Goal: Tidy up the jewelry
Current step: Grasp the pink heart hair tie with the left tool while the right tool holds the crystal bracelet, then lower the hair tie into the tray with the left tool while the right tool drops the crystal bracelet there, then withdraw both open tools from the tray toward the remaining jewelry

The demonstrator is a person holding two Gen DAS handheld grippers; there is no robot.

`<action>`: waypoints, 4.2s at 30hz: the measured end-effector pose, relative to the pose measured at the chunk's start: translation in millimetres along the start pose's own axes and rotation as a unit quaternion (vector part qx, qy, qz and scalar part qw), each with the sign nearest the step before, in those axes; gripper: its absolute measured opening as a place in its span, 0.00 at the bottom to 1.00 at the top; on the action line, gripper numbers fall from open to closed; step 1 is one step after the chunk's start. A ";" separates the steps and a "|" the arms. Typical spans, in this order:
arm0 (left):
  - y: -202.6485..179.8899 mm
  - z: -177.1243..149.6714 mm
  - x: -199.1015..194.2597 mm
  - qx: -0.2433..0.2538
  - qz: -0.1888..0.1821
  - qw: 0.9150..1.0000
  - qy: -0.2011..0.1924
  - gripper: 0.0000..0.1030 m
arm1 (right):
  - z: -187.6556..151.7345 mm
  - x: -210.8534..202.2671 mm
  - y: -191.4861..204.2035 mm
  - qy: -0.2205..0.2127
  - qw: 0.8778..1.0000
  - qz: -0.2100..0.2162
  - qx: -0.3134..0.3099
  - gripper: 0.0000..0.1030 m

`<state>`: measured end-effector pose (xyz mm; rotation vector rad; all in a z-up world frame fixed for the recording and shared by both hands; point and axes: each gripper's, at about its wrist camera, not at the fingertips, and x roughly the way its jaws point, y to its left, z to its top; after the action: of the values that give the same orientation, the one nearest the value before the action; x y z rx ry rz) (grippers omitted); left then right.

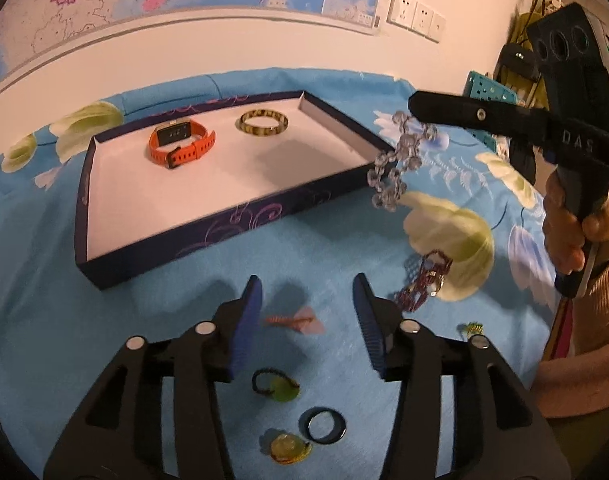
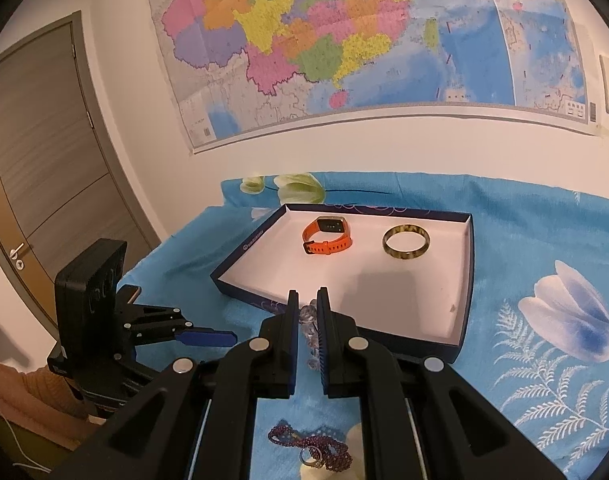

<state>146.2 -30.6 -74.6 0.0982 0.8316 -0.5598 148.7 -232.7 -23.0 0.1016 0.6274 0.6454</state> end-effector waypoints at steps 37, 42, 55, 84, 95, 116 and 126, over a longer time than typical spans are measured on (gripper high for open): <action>8.0 14.6 -14.2 -0.002 0.022 1.000 -0.021 0.16 | 21.5 -0.5 -2.1 -0.018 1.000 0.012 -0.005 0.07; 18.7 32.4 -18.5 -0.001 0.038 0.998 -0.041 0.16 | 33.9 3.9 -5.1 -0.025 1.000 0.013 -0.008 0.07; 48.5 70.0 4.0 -0.002 0.070 0.997 -0.041 0.16 | 59.6 51.8 -18.9 -0.007 1.000 -0.006 0.000 0.07; 87.9 87.0 61.8 -0.041 0.089 0.995 0.010 0.17 | 54.2 122.3 -69.9 0.067 0.994 -0.064 0.065 0.09; 89.8 86.3 66.2 -0.051 0.088 0.995 0.012 0.27 | 53.3 94.9 -59.7 0.046 0.994 -0.085 0.053 0.19; 49.1 35.2 -40.3 -0.038 0.091 0.992 -0.076 0.56 | -19.0 2.4 -3.2 0.060 0.997 -0.036 -0.015 0.37; 34.1 -3.9 -50.5 -0.041 0.079 0.994 -0.063 0.56 | -63.3 -6.5 -3.2 0.102 0.994 -0.040 0.003 0.34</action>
<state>133.7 21.4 -45.2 0.0526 0.7160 -0.3780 110.0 -245.5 -71.9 0.0158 0.8268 0.5795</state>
